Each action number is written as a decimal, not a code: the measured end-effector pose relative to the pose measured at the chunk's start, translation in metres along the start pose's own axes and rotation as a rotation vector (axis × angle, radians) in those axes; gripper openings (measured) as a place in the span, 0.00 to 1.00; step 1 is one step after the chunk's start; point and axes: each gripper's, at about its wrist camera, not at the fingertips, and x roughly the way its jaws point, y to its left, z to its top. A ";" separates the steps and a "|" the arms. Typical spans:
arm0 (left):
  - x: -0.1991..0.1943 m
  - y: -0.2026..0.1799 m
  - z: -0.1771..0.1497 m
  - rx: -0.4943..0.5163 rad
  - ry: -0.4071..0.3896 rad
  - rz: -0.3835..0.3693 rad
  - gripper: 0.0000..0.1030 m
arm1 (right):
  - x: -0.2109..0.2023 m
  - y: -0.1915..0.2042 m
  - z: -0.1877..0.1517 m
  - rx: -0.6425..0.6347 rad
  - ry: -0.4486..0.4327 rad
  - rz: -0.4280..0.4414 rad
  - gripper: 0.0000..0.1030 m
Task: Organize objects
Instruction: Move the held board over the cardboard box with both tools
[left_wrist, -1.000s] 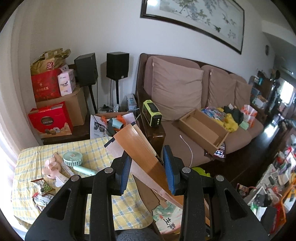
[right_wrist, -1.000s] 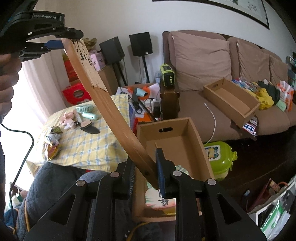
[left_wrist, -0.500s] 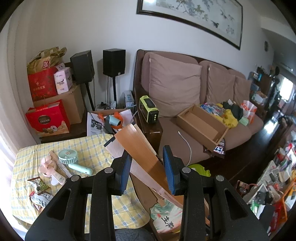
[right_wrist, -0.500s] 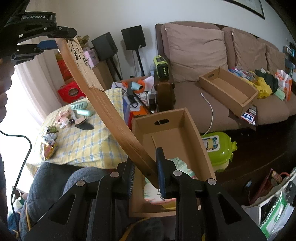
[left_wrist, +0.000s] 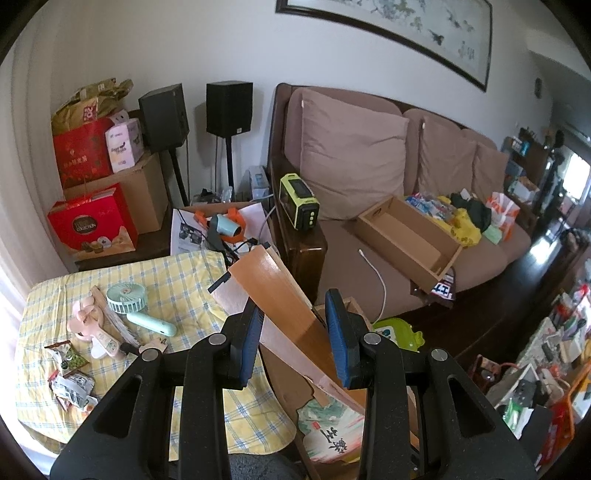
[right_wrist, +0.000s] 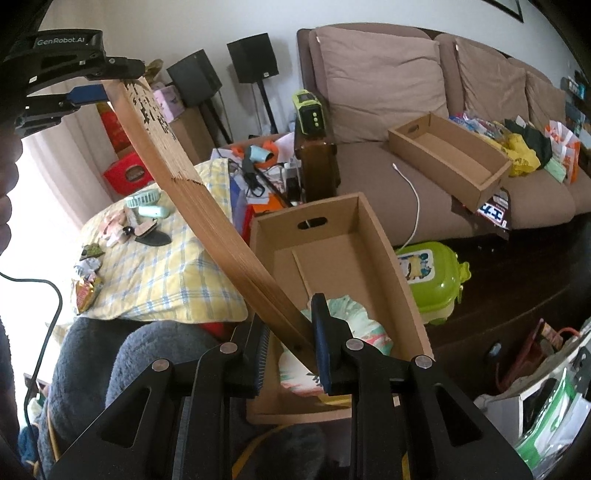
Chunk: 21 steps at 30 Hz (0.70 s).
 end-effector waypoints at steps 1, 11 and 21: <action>0.003 0.000 -0.001 0.001 0.004 0.001 0.31 | 0.002 -0.001 0.000 0.001 0.004 0.000 0.20; 0.024 -0.001 -0.010 -0.006 0.040 0.003 0.31 | 0.018 -0.010 -0.005 0.030 0.045 0.007 0.20; 0.033 -0.003 -0.015 0.005 0.043 0.013 0.30 | 0.030 -0.018 -0.010 0.079 0.055 0.046 0.21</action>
